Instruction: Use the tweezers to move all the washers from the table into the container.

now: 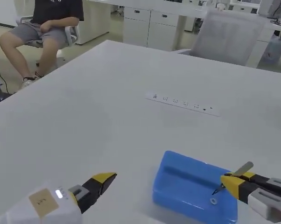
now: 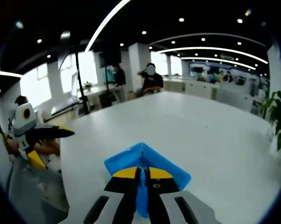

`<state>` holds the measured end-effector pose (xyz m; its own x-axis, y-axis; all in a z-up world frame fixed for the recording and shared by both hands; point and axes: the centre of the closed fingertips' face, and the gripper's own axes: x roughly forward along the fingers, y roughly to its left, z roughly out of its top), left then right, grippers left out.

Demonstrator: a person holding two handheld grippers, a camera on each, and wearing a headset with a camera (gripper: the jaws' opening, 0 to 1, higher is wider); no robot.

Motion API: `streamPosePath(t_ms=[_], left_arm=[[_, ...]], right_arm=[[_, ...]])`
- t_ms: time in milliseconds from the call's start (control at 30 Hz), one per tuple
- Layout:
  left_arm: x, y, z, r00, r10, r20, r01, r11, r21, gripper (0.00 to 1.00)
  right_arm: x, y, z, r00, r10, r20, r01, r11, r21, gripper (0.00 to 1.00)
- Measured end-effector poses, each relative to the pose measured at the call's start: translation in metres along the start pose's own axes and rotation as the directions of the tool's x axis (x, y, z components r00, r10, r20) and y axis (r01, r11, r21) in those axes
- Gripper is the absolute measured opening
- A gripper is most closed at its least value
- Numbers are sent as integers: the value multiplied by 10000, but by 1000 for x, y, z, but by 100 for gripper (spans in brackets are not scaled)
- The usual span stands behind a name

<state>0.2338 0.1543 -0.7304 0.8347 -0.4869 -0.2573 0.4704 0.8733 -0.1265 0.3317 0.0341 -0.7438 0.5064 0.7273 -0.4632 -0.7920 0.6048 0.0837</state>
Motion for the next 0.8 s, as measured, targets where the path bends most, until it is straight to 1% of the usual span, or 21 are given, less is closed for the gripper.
streamPosePath(t_ms=[167,300,367,400,633,700,800], left_arm=[[0,0,-1,10000,-6,-78,6,10000,39,81],[0,-2,0,9999,-127,34,127,9999,-66,81],[0,-2,-1,9999,-123,-36,123,9999,-46,80],[0,-2,-2,9999,-114,-129,113,9999,-24,80],[0,-3,-3,9997,-191,-163,191,9998,-6,80],[1,-4,-2,9996,-233,-126,233,9997,-26,80],[1,-4,-3,9995,-243,-185,242,9997,-31,80]], right_arm=[[-5,10,0,9999,104,56,-105,9999,64,3],[-9,19,-4,9997,217,65,-218,9996,184,3],[-10,23,-7,9995,310,33,-311,9992,254,3],[-11,25,-8,9994,349,15,-349,9990,282,3],[-12,39,-25,9977,657,-192,-643,9957,669,3],[-11,41,-31,9970,716,-308,-691,9949,737,3],[-9,44,-38,9957,789,-476,-752,9943,753,3]])
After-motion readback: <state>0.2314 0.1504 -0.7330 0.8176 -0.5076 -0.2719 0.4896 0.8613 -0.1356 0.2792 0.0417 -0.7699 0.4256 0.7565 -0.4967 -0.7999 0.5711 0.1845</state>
